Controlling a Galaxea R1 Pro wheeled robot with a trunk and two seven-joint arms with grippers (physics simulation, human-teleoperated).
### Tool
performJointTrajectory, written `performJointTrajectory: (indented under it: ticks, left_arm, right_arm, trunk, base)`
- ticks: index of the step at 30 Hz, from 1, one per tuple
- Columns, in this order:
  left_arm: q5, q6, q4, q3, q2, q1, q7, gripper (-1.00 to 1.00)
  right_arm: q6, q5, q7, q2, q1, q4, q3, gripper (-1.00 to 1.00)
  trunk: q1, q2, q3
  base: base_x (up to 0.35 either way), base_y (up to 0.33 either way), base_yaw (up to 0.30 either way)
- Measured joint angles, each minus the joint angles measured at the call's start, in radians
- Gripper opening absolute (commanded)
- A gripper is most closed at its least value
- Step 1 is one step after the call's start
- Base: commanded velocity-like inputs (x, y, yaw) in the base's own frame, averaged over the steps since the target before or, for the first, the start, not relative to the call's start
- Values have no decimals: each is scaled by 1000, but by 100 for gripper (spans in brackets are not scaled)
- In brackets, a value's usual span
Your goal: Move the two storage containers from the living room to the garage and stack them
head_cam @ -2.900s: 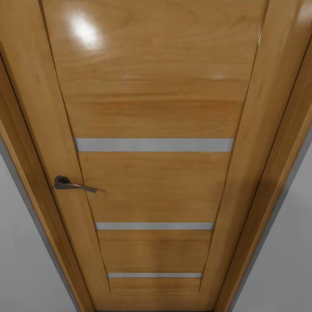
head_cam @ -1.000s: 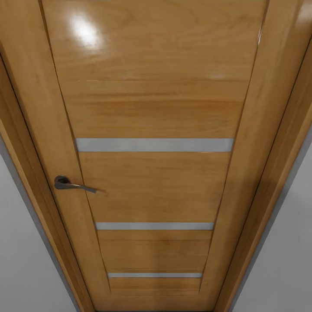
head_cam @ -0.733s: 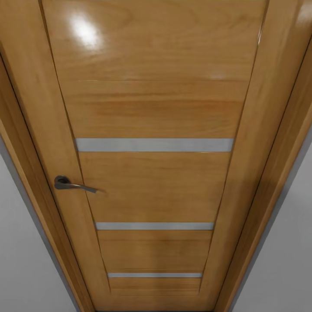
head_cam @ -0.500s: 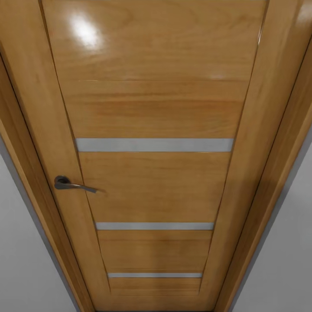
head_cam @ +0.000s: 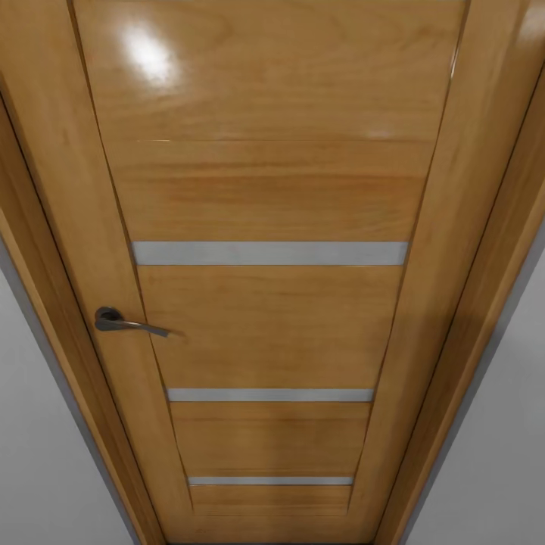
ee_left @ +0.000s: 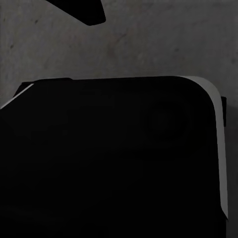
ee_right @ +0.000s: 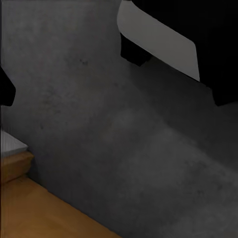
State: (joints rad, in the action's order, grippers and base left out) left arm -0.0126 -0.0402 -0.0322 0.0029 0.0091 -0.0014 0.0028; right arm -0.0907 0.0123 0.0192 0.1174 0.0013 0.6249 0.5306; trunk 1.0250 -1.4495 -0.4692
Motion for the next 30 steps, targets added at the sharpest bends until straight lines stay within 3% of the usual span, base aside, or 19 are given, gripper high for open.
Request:
performJointTrajectory:
  ticks: [7, 12, 18, 24, 28, 30]
  left_arm:
    - [0, 0, 0, 0, 0, 0, 0, 100]
    - [0, 0, 0, 0, 0, 0, 0, 100]
    - [0, 0, 0, 0, 0, 0, 0, 100]
    - [0, 0, 0, 0, 0, 0, 0, 100]
    - [0, 0, 0, 0, 0, 0, 0, 100]
    - [0, 0, 0, 0, 0, 0, 0, 100]
  right_arm:
    - [-22, -1, 0, 6, 0, 97, -1, 100]
    - [-84, -1, -5, 8, -11, 147, -2, 100]
    - [-91, 0, -27, 27, -31, 151, -1, 100]
    - [-95, 0, -184, 50, -87, 157, -2, 100]
    - [-100, 0, -232, 53, -96, 210, -2, 100]
    - [-138, 0, -247, 68, -98, 278, -3, 100]
  trunk:
    - [0, 0, 0]
    - [0, 0, 0]
    - [0, 0, 0]
    - [0, 0, 0]
    - [0, 0, 0]
    - [0, 0, 0]
  base:
    - [0, 0, 0]
    - [0, 0, 0]
    - [0, 0, 0]
    - [0, 0, 0]
    - [0, 0, 0]
    - [0, 0, 0]
